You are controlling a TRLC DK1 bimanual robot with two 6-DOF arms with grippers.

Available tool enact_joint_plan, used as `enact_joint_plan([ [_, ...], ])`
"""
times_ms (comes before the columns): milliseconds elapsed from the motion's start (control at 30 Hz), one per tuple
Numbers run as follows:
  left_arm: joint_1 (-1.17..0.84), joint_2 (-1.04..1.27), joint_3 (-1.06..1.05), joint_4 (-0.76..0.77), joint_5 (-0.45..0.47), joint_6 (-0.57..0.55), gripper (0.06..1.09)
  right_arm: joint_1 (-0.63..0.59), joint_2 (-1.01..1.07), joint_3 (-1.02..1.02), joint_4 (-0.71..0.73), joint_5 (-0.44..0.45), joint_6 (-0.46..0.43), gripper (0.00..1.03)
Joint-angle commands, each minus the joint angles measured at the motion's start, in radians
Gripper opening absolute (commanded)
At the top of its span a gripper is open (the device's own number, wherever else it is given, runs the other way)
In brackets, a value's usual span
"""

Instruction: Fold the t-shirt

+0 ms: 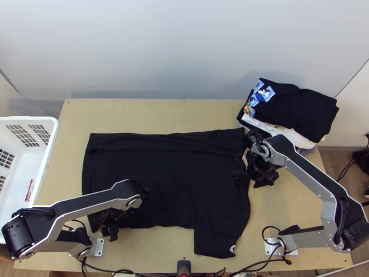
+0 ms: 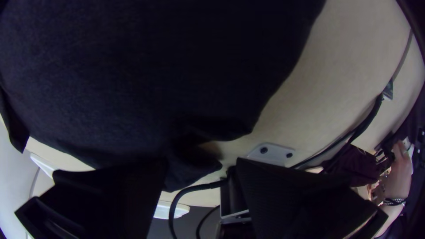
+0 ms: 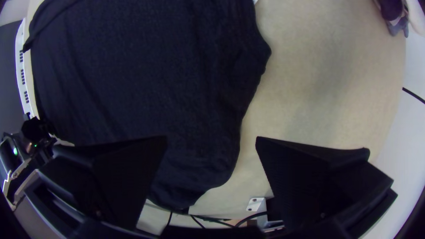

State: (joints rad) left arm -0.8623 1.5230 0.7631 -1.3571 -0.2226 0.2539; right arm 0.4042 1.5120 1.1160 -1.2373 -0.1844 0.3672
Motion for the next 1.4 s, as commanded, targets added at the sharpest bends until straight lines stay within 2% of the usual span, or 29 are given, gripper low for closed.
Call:
enact_joint_plan([
  [0,0.04,0.016,-0.048,0.049,-0.008,0.021,0.81,-0.015,-0.004,-0.005,0.002,-0.004,-0.002,0.92],
  [167,0.071,0.014,-0.064,0.069,-0.009,0.048,0.81,-0.019,-0.007,-0.005,0.006,-0.004,-0.013,0.92],
  [233,0.086,0.016,-0.07,0.087,-0.012,0.062,0.81,-0.019,-0.015,-0.005,0.006,-0.004,-0.014,0.84],
  [267,0.092,0.014,-0.073,0.09,-0.012,0.067,0.81,-0.019,-0.018,-0.005,0.006,-0.004,-0.014,0.84],
  [333,0.098,0.009,-0.073,0.115,-0.012,0.071,0.65,-0.019,-0.021,-0.01,0.002,-0.004,-0.013,0.85],
  [400,0.112,0.009,-0.068,0.125,-0.011,0.074,0.6,-0.015,-0.022,-0.027,-0.033,-0.006,-0.007,0.92],
  [433,0.115,0.009,-0.07,0.131,-0.011,0.076,0.6,-0.004,-0.022,-0.039,-0.054,-0.007,-0.005,0.92],
  [467,0.118,0.008,-0.074,0.135,-0.011,0.081,0.55,0.015,-0.021,-0.056,-0.08,-0.009,0.003,0.92],
  [533,0.12,0.006,-0.079,0.147,-0.011,0.084,0.32,0.059,-0.006,-0.087,-0.163,-0.009,0.032,0.92],
  [567,0.118,0.005,-0.082,0.151,-0.009,0.091,0.14,0.09,0.002,-0.097,-0.179,-0.006,0.033,0.95],
  [600,0.118,0.005,-0.082,0.154,-0.009,0.093,0.1,0.107,0.008,-0.104,-0.197,-0.001,0.039,0.98],
  [633,0.118,0.005,-0.082,0.159,-0.008,0.093,0.1,0.12,0.008,-0.111,-0.217,0.003,0.058,0.98],
  [700,0.123,0.003,-0.082,0.161,-0.008,0.093,0.1,0.147,-0.015,-0.128,-0.203,0.071,0.065,0.99],
  [767,0.124,0.0,-0.084,0.161,-0.008,0.093,0.1,0.153,-0.062,-0.156,-0.152,0.049,0.067,0.99],
  [900,0.128,-0.012,-0.091,0.159,-0.008,0.099,0.1,0.165,-0.228,-0.3,0.047,-0.001,0.072,0.99],
  [967,0.128,-0.015,-0.091,0.159,-0.008,0.099,0.1,0.194,-0.233,-0.335,0.059,-0.009,0.073,0.96],
  [1000,0.128,-0.017,-0.091,0.159,-0.008,0.099,0.1,0.209,-0.23,-0.347,0.065,-0.012,0.075,0.93],
  [1067,0.128,-0.023,-0.091,0.156,-0.008,0.099,0.1,0.22,-0.234,-0.375,0.098,-0.024,0.072,0.81],
  [1167,0.132,-0.027,-0.094,0.151,-0.009,0.1,0.1,0.232,-0.274,-0.412,0.176,-0.038,0.075,0.48],
  [1200,0.132,-0.027,-0.091,0.151,-0.009,0.1,0.1,0.242,-0.289,-0.421,0.191,-0.05,0.087,0.44],
  [1367,0.141,-0.04,-0.085,0.135,-0.009,0.107,0.1,0.268,-0.268,-0.447,0.167,-0.056,0.118,0.44],
])
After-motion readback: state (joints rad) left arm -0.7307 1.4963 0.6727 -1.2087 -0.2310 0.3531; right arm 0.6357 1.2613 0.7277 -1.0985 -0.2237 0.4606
